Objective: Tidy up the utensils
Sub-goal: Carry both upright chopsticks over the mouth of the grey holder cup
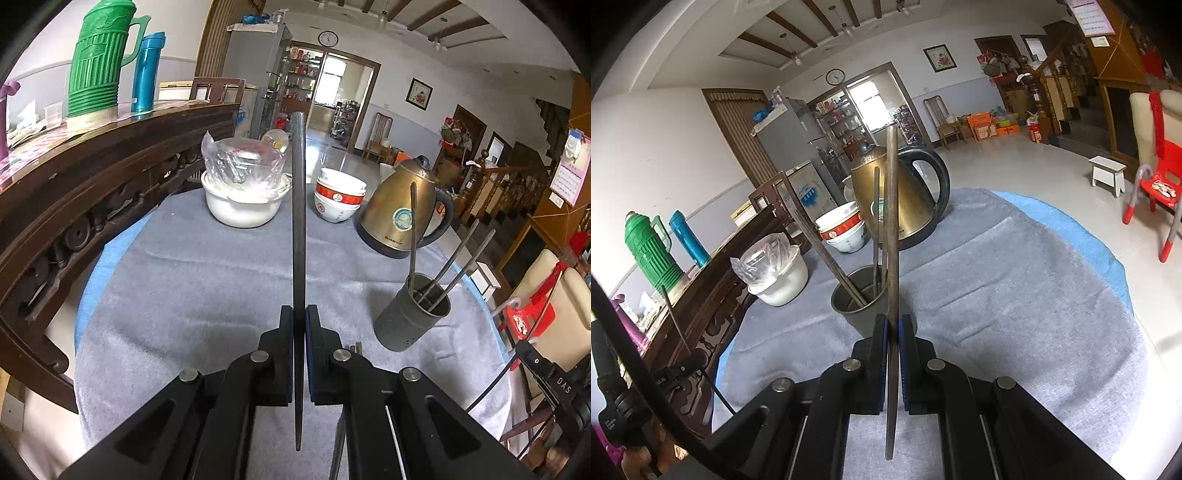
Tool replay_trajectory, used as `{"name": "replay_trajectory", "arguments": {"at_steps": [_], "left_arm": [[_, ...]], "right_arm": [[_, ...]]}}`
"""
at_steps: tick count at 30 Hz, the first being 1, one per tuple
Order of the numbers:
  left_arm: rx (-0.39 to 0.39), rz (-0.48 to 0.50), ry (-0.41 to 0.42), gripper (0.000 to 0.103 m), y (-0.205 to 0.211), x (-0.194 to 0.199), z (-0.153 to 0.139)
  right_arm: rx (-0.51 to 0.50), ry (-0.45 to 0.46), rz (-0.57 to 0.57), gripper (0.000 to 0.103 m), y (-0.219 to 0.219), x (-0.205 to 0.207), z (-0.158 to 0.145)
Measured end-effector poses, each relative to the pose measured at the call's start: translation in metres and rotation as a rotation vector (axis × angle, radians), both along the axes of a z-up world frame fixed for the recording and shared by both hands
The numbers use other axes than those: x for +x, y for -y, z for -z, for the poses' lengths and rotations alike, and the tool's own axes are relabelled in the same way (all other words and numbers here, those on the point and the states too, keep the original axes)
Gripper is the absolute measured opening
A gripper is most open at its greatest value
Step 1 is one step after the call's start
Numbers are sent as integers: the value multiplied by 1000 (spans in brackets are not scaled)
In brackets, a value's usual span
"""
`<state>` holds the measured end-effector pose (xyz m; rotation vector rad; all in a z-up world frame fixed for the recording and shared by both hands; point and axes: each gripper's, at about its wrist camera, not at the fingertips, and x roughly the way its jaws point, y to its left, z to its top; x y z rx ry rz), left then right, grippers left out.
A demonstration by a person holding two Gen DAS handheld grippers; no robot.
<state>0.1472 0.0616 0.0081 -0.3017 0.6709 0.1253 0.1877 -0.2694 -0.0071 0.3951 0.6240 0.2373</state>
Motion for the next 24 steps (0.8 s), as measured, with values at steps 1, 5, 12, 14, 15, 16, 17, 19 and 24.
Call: {"name": "replay_trajectory", "arguments": {"at_steps": [1, 5, 12, 14, 15, 16, 17, 19, 24], "left_arm": [[1, 1, 4, 6, 1, 2, -2], [4, 1, 21, 6, 3, 9, -9], [-20, 7, 70, 6, 11, 32, -30], [-33, 11, 97, 6, 15, 36, -36], [-39, 11, 117, 6, 18, 39, -40], [-47, 11, 133, 6, 21, 43, -44], [-60, 15, 146, 6, 23, 46, -47], [-79, 14, 169, 6, 28, 54, -52], [-137, 4, 216, 6, 40, 81, -61]], "right_arm": [[3, 2, 3, 6, 1, 1, -1], [20, 14, 8, 6, 5, 9, -6], [49, 71, 17, 6, 5, 30, -26], [61, 93, 30, 6, 6, 38, -33], [66, 103, 38, 6, 7, 42, -36], [71, 114, 49, 6, 8, 47, -39], [79, 118, 55, 6, 8, 51, -41], [94, 136, 74, 6, 9, 59, -45], [123, 171, 115, 6, 10, 78, -49]]}}
